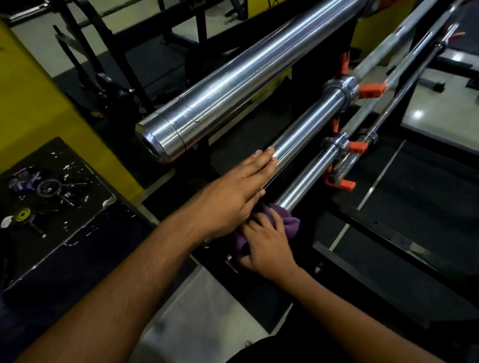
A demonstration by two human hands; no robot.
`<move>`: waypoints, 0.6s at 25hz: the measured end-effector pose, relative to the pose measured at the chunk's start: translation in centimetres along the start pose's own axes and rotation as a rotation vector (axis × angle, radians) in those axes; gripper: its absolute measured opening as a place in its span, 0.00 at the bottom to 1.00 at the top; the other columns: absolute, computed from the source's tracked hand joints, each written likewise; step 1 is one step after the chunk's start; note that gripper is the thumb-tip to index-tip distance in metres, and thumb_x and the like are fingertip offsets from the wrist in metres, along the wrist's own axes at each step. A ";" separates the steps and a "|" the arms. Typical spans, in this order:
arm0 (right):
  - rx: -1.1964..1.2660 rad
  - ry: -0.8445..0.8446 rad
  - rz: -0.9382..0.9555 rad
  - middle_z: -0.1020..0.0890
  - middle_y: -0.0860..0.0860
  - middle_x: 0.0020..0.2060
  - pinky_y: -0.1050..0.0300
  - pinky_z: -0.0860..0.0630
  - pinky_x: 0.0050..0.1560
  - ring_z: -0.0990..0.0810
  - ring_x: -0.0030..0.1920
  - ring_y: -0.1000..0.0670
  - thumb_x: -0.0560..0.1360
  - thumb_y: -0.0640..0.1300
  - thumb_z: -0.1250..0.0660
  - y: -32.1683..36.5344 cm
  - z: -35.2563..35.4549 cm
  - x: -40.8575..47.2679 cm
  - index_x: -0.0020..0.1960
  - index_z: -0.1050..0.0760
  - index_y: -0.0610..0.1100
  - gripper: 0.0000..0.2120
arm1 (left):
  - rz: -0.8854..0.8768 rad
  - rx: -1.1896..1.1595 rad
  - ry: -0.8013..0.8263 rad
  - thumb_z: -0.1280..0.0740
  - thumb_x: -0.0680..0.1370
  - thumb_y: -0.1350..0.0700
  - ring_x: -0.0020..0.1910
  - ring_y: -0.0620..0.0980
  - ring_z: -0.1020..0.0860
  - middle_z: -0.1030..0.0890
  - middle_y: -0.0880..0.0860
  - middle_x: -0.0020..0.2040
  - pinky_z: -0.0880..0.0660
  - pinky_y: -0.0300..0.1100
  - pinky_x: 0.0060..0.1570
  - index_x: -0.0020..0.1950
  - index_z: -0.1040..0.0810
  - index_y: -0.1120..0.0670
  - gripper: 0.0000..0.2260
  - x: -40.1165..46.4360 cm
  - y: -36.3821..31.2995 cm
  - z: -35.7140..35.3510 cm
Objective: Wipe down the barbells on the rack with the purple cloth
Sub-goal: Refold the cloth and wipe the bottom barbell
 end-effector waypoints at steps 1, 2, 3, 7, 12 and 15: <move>0.000 0.016 -0.008 0.19 0.51 0.60 0.32 0.47 0.75 0.28 0.68 0.44 0.67 0.59 0.45 0.5 -0.2 -0.2 0.64 0.22 0.49 0.30 | -0.001 -0.004 0.001 0.41 0.84 0.60 0.81 0.46 0.53 0.50 0.50 0.82 0.60 0.25 0.72 0.81 0.45 0.56 0.26 -0.1 0.0 0.0; -0.022 0.047 0.045 0.19 0.51 0.61 0.31 0.47 0.75 0.30 0.70 0.44 0.67 0.59 0.46 1.2 -0.9 -0.8 0.65 0.23 0.49 0.31 | 0.002 -0.007 0.009 0.41 0.84 0.60 0.81 0.47 0.53 0.50 0.51 0.82 0.59 0.27 0.73 0.81 0.45 0.56 0.26 -0.1 -0.1 -0.1; -0.054 0.076 0.129 0.20 0.50 0.63 0.29 0.47 0.75 0.31 0.72 0.44 0.67 0.58 0.46 1.7 -1.4 -1.5 0.66 0.24 0.48 0.32 | 0.002 -0.006 0.010 0.41 0.84 0.60 0.81 0.47 0.53 0.50 0.51 0.82 0.57 0.29 0.74 0.81 0.45 0.56 0.26 0.0 -0.1 -0.1; 0.336 0.040 0.281 0.23 0.55 0.66 0.43 0.51 0.79 0.34 0.75 0.52 0.79 0.53 0.37 1.0 1.8 -4.1 0.69 0.26 0.48 0.20 | -0.062 0.375 -0.034 0.39 0.80 0.57 0.81 0.54 0.49 0.47 0.57 0.82 0.52 0.52 0.79 0.81 0.44 0.56 0.30 -0.3 -1.2 -0.5; 1.191 -0.085 -0.201 0.21 0.52 0.66 0.57 0.29 0.68 0.23 0.67 0.55 0.78 0.39 0.33 -4.8 10.1 -8.1 0.69 0.26 0.47 0.20 | -0.250 0.151 0.041 0.36 0.79 0.45 0.80 0.47 0.45 0.40 0.51 0.80 0.53 0.53 0.79 0.82 0.53 0.47 0.37 -1.5 -6.3 -4.7; 1.194 -0.006 -0.271 0.16 0.40 0.56 0.46 0.24 0.63 0.18 0.59 0.42 0.80 0.42 0.33 -7.4 13.8 -10.4 0.62 0.20 0.40 0.12 | -0.044 -0.270 0.196 0.32 0.75 0.36 0.76 0.42 0.37 0.33 0.46 0.77 0.46 0.46 0.78 0.81 0.52 0.41 0.42 -0.6 -5.5 -8.7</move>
Point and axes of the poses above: each hand's wrist, its own x-axis towards the middle knuckle, its own z-axis out of the back of the hand, y = z × x, the point moved 5 cm from there along x, towards the middle knuckle
